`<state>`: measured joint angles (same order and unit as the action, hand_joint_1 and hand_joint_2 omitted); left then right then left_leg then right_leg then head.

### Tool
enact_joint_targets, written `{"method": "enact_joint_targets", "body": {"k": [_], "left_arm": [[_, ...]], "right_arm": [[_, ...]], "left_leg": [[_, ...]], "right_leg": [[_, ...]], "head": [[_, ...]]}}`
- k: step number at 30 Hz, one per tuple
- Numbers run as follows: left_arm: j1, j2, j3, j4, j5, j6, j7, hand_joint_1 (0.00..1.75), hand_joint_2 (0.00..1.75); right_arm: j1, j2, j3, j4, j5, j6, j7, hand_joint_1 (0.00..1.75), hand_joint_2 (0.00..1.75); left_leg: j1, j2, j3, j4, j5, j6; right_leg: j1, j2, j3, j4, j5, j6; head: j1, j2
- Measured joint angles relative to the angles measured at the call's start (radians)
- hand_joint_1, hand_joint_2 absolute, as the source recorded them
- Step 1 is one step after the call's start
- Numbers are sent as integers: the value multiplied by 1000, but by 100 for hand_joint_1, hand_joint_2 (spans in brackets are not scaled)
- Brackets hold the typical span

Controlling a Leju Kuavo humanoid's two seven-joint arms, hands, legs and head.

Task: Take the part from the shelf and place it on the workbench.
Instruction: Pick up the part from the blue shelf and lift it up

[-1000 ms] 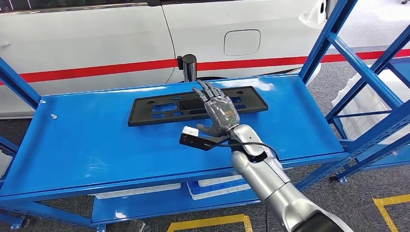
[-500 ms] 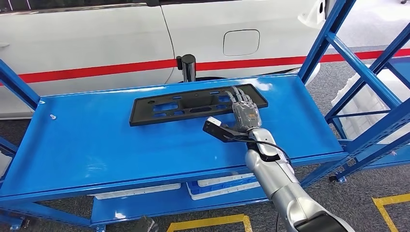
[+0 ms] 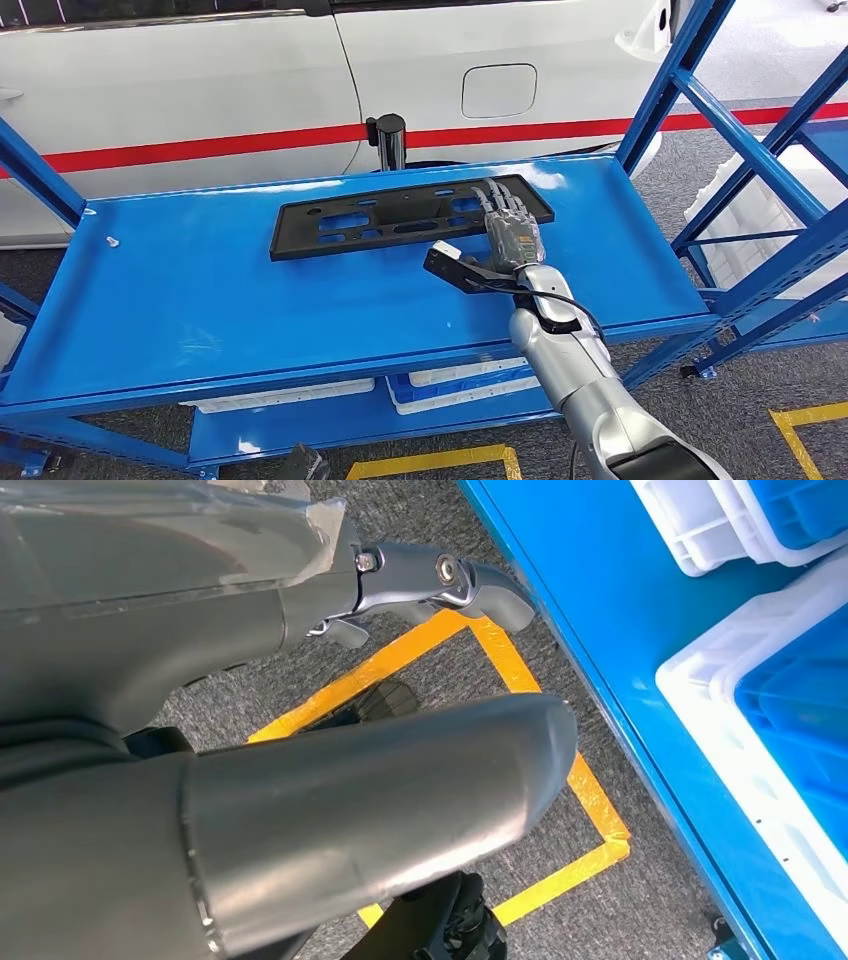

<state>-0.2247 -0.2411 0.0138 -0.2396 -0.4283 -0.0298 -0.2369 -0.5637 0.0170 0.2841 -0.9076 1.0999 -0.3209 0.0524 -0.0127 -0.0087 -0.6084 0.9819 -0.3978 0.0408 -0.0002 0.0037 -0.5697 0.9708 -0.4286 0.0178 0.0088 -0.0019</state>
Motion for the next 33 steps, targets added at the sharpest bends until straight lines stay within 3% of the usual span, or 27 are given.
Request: {"method": "enact_joint_targets", "body": {"k": [8, 25, 26, 30, 33], "left_arm": [[0, 0, 0, 0, -2, 0, 0, 0, 0], [-7, -18, 0, 0, -16, -2, 0, 0, 0], [-8, -20, 0, 0, -18, -2, 0, 0, 0], [-10, -27, -4, 0, -24, -3, 4, 0, 0], [-12, -30, -5, 0, -31, -4, 8, 0, 0]], "right_arm": [[-14, 22, -1, 12, 22, -25, -20, 0, 175], [-107, 173, 39, 135, 14, -65, -32, 4, 175], [-110, 179, 40, 144, 15, -65, -27, 13, 175], [-116, 190, 41, 176, 20, -51, -7, 134, 175], [-117, 191, 41, 202, 39, -38, 9, 141, 175]], "left_leg": [[0, 0, 0, 0, 0, 0], [1, 0, -2, 0, 0, -1], [1, 0, -2, 0, 0, -1], [1, 0, -2, 0, 0, -1], [1, 0, -2, 0, 0, -1]], "right_leg": [[0, 0, 0, 0, 0, 0], [0, 0, -2, 0, 0, 0], [0, 0, -2, 0, 0, 0], [0, 0, -1, 0, 0, 0], [0, 0, -1, 0, 0, 0]], "head": [[0, 0], [0, 0], [0, 0], [0, 0], [0, 0]]}}
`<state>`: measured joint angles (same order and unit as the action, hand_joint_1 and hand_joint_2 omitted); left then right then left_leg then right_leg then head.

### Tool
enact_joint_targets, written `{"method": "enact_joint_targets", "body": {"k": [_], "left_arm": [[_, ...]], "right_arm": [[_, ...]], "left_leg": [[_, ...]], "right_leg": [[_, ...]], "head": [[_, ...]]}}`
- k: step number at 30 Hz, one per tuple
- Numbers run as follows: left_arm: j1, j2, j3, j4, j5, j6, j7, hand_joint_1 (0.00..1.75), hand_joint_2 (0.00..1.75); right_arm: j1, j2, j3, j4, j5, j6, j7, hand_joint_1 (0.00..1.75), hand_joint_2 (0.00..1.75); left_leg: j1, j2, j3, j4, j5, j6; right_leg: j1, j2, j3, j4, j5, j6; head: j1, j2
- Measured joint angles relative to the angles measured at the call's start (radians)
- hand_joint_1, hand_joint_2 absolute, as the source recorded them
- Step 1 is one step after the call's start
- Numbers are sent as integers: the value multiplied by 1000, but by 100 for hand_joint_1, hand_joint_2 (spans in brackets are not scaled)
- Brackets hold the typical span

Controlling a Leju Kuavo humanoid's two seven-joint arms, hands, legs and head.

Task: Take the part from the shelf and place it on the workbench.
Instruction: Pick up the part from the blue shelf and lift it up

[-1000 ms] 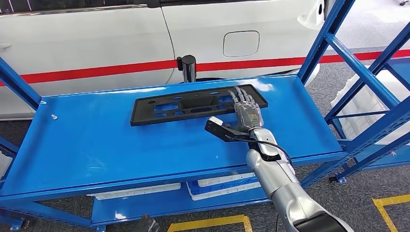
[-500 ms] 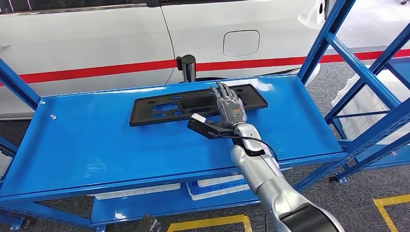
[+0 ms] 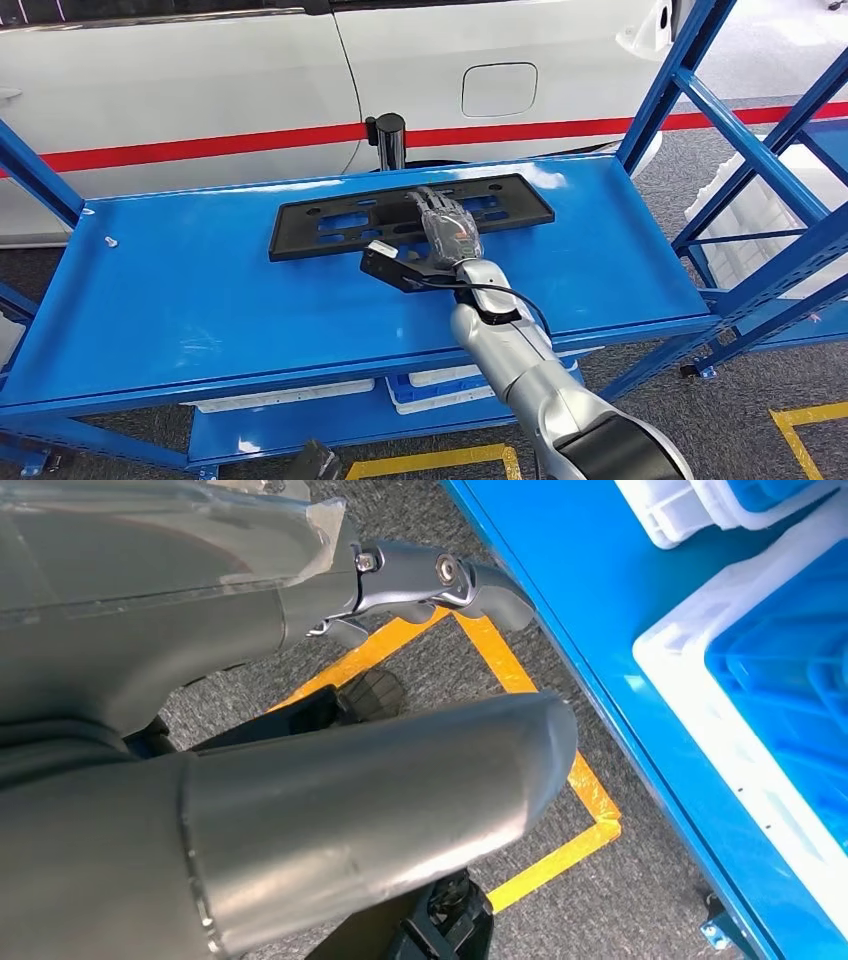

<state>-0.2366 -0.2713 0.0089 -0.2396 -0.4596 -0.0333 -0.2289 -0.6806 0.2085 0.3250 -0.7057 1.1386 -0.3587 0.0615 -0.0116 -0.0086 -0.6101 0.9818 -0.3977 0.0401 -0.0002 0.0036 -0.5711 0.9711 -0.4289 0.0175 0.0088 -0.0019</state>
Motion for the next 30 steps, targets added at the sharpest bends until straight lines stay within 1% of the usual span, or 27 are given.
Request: {"method": "enact_joint_targets", "body": {"k": [7, 9, 11, 13, 16, 22, 24, 26, 30], "left_arm": [[-2, -1, 0, 0, -5, -1, 5, 0, 0], [-2, -1, 0, 0, -5, -1, 5, 0, 0], [-3, -2, 0, 0, -5, -1, 5, 0, 0], [-3, -2, 0, 0, -5, -1, 6, 0, 0], [-3, -2, 0, 0, -5, -1, 6, 0, 0], [-2, -3, 0, 0, -3, 8, 2, 0, 0], [-2, -3, 1, 0, 4, 15, -13, 0, 0], [-1, -3, 5, 0, 20, 35, -44, 0, 0], [4, -3, 33, 0, 70, 87, -166, 0, 0]], "right_arm": [[-7, 1, 1, 37, 52, 1, 21, 141, 175], [-11, 0, 2, 43, 54, 1, 22, 149, 175], [-15, 0, 2, 47, 56, 1, 22, 163, 175], [-17, 1, 2, 49, 63, 1, 24, 171, 175], [-17, 1, 3, 50, 81, 1, 26, 175, 175], [-5, 2, 2, 33, 123, -1, 14, 175, 175], [11, 1, 1, 7, 140, -4, 2, 175, 175], [41, -4, 0, -46, 166, -3, -6, 175, 175], [119, -37, 0, -237, 222, 44, -9, 175, 175]], "left_leg": [[0, 0, 0, 0, 0, 0], [0, 0, 0, 0, 0, 0], [0, 0, 0, 0, 0, 0], [0, 0, 0, 0, 0, 0], [0, 0, 0, 0, 0, 0], [0, 0, 1, 0, 0, 0], [0, 0, 0, 0, 0, 0], [0, 0, 0, 0, 0, 0], [0, -1, -1, 0, 0, 0]], "right_leg": [[0, 0, 0, 0, 0, 0], [0, 0, 0, 0, 0, 0], [0, 0, 0, 0, 0, 0], [0, 0, 0, 0, 0, 0], [0, 0, 0, 0, 0, 0], [0, 0, 0, 0, 0, 0], [0, 0, 0, 0, 0, 0], [0, 0, 0, 0, 0, 0], [0, 0, -1, 0, 0, 0]], "head": [[0, 0], [0, 0], [0, 0], [0, 0], [0, 0], [0, 0], [0, 0], [0, 0], [0, 0]]}}
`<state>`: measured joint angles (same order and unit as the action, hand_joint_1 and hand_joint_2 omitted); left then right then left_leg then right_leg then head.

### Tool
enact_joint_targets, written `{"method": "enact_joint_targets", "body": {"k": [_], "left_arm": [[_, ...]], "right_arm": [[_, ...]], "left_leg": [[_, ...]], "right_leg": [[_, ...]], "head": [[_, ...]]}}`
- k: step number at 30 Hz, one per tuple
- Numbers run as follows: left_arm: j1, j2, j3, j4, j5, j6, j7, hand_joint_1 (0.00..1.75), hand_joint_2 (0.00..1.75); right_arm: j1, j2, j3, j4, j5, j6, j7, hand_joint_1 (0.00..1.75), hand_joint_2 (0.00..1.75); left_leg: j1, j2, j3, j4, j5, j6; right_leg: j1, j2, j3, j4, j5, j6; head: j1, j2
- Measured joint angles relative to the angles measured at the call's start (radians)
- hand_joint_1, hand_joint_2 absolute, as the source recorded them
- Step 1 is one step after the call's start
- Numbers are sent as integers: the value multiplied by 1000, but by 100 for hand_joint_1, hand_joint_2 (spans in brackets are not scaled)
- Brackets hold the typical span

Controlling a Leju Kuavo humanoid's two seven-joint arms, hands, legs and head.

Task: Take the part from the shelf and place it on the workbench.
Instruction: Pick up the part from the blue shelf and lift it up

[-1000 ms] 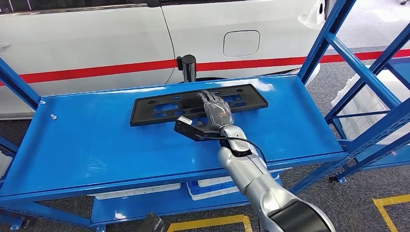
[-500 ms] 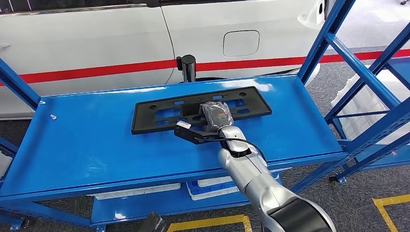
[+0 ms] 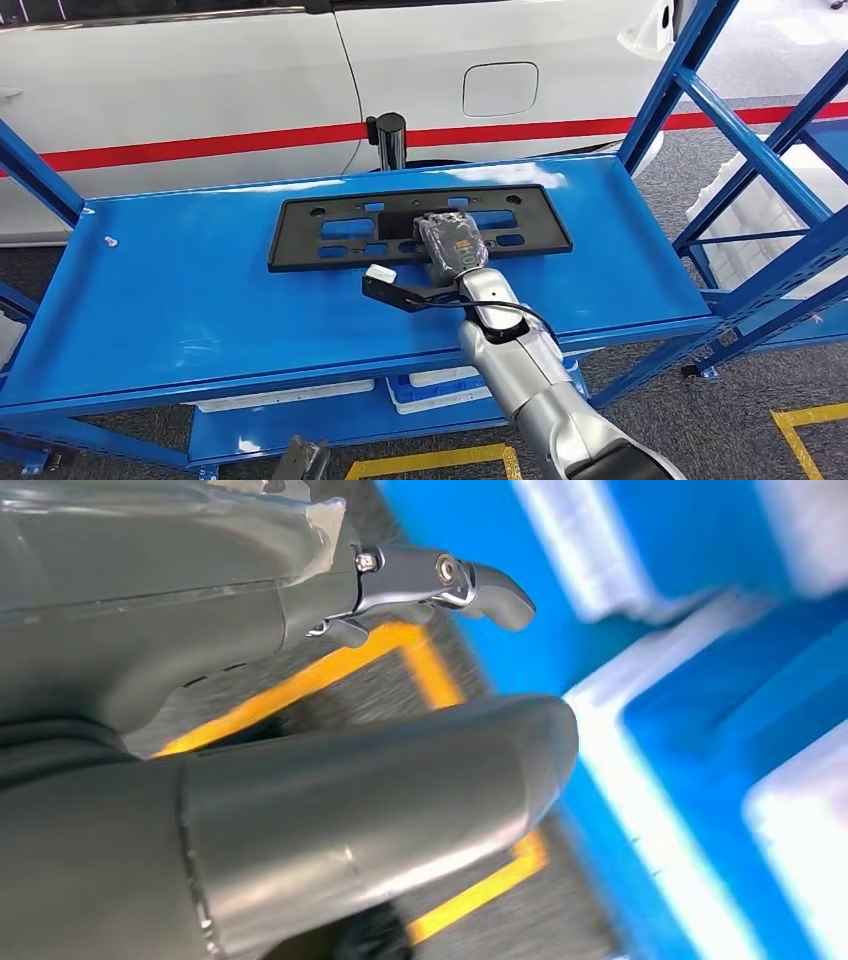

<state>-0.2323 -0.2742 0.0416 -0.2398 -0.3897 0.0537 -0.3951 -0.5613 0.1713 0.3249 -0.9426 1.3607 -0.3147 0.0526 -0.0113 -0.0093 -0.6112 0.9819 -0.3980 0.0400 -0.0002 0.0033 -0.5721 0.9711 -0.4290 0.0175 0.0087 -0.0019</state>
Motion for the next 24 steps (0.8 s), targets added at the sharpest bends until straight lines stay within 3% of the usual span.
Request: {"method": "enact_joint_targets", "body": {"k": [5, 9, 17, 24], "left_arm": [[5, -2, 20, -1, 7, 33, -61, 0, 0], [10, -2, 26, -2, 8, 50, -110, 0, 175], [20, 2, 31, -2, 12, 69, -111, 0, 175], [19, 2, 31, -3, 14, 73, -117, 0, 175]], "right_arm": [[43, -35, -1, -165, 17, 26, -1, 175, 175], [49, -75, -1, -300, -5, 28, -27, 175, 175], [-60, -202, -1, -531, -132, 62, -62, 175, 175], [-87, -254, 6, -600, -165, 60, -62, 175, 175]], "left_leg": [[0, 1, 0, 0, 0, 0], [0, 0, -1, 0, 0, 0], [-1, 0, -1, 0, 0, 0], [0, 0, -1, 0, 0, 0]], "right_leg": [[0, 1, -1, 0, 0, 0], [0, 0, -1, 0, 0, 0], [0, 0, -1, 0, 0, 0], [0, 0, -1, 0, 0, 0]], "head": [[0, 0], [0, 0], [0, 0], [0, 0]]}}
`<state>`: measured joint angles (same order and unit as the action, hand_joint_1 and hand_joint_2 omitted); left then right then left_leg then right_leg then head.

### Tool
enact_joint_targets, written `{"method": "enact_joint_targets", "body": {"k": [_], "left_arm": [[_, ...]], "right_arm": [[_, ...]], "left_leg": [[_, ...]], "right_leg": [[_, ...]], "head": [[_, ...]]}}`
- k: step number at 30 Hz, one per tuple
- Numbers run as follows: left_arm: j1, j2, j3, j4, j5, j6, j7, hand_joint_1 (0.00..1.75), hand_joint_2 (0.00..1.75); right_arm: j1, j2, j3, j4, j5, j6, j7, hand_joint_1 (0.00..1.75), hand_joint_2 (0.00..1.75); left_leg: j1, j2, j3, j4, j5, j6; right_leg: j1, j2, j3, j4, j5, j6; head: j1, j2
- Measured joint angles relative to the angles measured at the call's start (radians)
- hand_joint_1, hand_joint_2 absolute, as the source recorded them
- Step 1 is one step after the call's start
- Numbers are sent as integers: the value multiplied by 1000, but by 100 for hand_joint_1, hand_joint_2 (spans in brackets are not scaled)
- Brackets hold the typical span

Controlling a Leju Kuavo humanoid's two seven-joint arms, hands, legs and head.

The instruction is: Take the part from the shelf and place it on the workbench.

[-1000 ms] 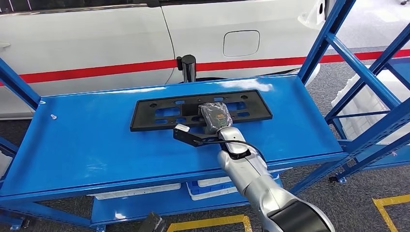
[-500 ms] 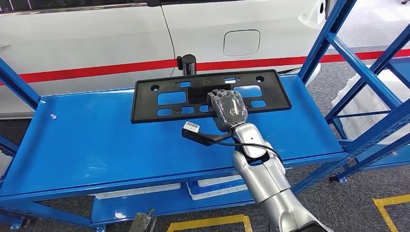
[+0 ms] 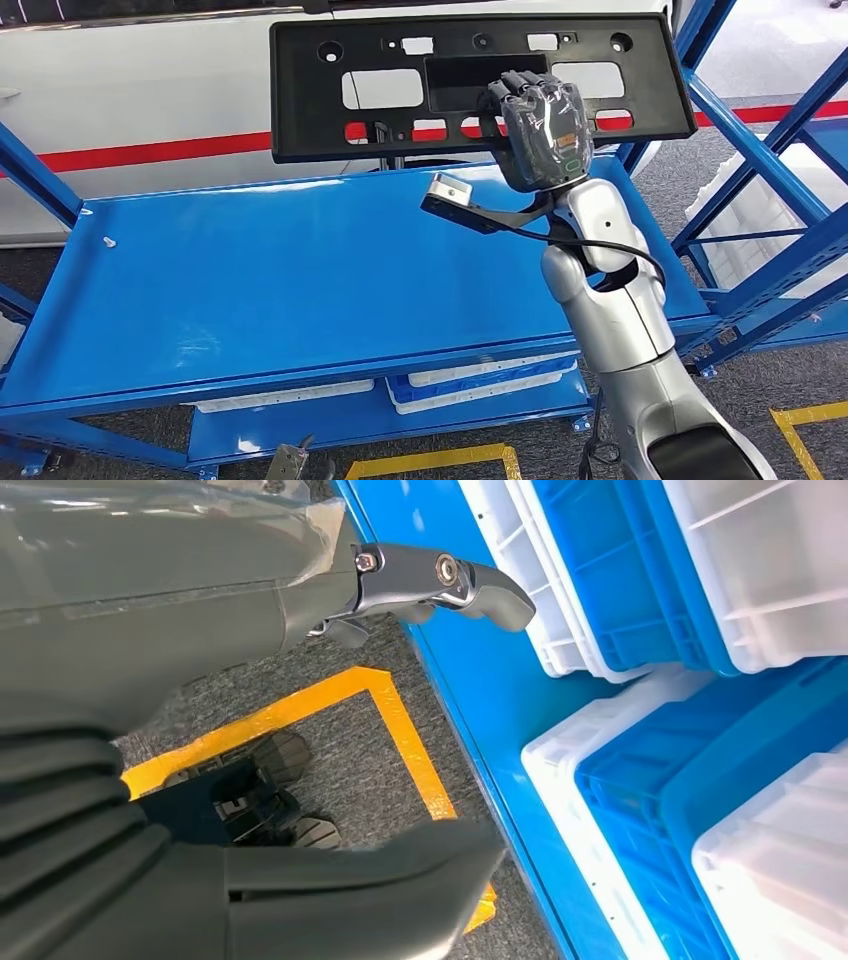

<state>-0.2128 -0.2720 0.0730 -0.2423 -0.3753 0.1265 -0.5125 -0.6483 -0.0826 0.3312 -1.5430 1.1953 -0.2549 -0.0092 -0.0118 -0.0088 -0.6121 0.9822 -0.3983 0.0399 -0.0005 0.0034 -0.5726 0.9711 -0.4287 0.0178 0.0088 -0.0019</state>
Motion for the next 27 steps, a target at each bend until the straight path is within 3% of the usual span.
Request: {"method": "enact_joint_targets", "body": {"k": [7, 11, 13, 22, 27], "left_arm": [[-4, 1, 7, -1, 23, 11, 10, 0, 175], [-2, 5, 55, -1, 130, -161, 102, 0, 175], [4, 8, 79, -1, 154, -220, 108, 0, 175], [25, 26, 74, 1, 50, -126, 184, 0, 175], [26, 29, 67, 1, 43, -100, 217, 0, 175]], "right_arm": [[-39, -29, 26, -20, -147, -1, 1, 175, 175], [-41, -37, 37, -20, -315, -3, -29, 175, 175], [-22, -40, 36, -20, -388, -11, -52, 175, 175], [89, -45, 20, -20, -539, -11, -123, 175, 175], [104, -33, 23, -6, -544, -7, -127, 175, 175]], "left_leg": [[0, 0, 0, 0, 0, 0], [0, 0, 0, 0, 0, 0], [0, 0, 0, 0, 0, 0], [-3, 0, -2, 3, -6, 6], [-3, 0, 4, -5, -4, 20]], "right_leg": [[0, 0, 0, 0, 0, 0], [0, 0, 0, 0, 0, 0], [0, 0, 0, 0, 0, 0], [-10, 0, 2, -1, -1, 2], [-11, -1, 2, 0, -4, 11]], "head": [[0, 0], [0, 0], [0, 0], [0, 0], [0, 0]]}}
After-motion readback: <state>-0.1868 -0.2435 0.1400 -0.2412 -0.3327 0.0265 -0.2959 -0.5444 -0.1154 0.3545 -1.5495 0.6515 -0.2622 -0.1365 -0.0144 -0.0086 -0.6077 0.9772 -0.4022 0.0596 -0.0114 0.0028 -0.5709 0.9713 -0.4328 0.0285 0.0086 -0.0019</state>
